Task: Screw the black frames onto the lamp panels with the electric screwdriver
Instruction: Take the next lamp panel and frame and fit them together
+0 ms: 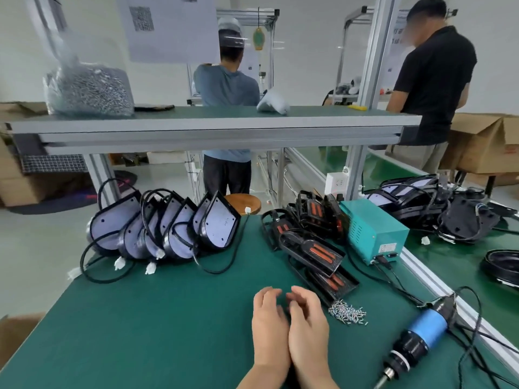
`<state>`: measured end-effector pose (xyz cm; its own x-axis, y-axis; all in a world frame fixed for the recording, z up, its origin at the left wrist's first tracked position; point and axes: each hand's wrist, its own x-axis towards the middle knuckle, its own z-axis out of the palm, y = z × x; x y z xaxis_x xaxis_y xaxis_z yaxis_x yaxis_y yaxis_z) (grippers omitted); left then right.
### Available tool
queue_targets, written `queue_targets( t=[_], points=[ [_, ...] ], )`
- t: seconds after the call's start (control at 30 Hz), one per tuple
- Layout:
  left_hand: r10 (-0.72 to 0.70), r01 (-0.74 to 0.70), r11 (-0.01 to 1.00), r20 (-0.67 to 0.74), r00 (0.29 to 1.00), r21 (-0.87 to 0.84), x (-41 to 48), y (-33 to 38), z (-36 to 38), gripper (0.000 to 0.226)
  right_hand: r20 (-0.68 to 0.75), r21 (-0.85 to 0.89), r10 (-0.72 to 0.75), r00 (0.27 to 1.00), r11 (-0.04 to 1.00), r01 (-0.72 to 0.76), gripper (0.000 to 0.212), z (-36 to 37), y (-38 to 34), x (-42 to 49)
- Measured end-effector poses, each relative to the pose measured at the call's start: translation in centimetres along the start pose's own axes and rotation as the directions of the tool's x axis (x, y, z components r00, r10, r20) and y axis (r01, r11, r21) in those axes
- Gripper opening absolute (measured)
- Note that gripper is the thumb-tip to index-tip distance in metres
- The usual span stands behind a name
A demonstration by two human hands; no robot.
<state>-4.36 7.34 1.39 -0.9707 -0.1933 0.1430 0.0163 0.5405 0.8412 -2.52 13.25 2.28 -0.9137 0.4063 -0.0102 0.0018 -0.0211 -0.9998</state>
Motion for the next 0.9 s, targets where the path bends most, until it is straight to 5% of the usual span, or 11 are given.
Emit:
queue_targets(
  t=[0.17, 0.3, 0.4, 0.57, 0.77, 0.9],
  points=[
    [0.059, -0.072, 0.997, -0.348, 0.936, -0.023, 4.7, -0.4, -4.5, 0.023, 0.019, -0.009, -0.026, 0.999, 1.000, 0.026, 0.028, 0.5, 0.4, 0.1],
    [-0.048, 0.114, 0.988, -0.496, 0.867, 0.104, 12.1, -0.5, -10.3, 0.041, 0.032, 0.008, -0.006, 0.999, 1.000, 0.006, 0.026, 0.7, 0.6, 0.0],
    [-0.111, 0.242, 0.926, -0.405, 0.907, 0.289, 15.8, -1.0, -12.5, 0.058, 0.029, 0.020, -0.003, 1.000, 1.000, 0.002, 0.026, 0.6, 0.7, 0.1],
    [-0.053, 0.184, 0.764, -0.224, 0.973, 0.619, 19.3, -0.7, -12.5, 0.064, 0.021, 0.018, -0.024, 0.999, 1.000, 0.024, 0.030, 0.7, 1.0, 0.3],
    [-0.133, 0.210, 0.643, -0.163, 0.978, 0.736, 20.8, -0.9, -11.2, 0.057, 0.018, 0.017, -0.037, 0.999, 0.999, 0.036, 0.029, 0.6, 1.1, 0.4],
    [-0.191, 0.242, 0.686, -0.152, 0.970, 0.687, 20.9, -1.4, -11.1, 0.046, 0.019, 0.025, -0.026, 0.999, 0.999, 0.026, 0.029, 0.7, 1.1, 0.5]
  ],
)
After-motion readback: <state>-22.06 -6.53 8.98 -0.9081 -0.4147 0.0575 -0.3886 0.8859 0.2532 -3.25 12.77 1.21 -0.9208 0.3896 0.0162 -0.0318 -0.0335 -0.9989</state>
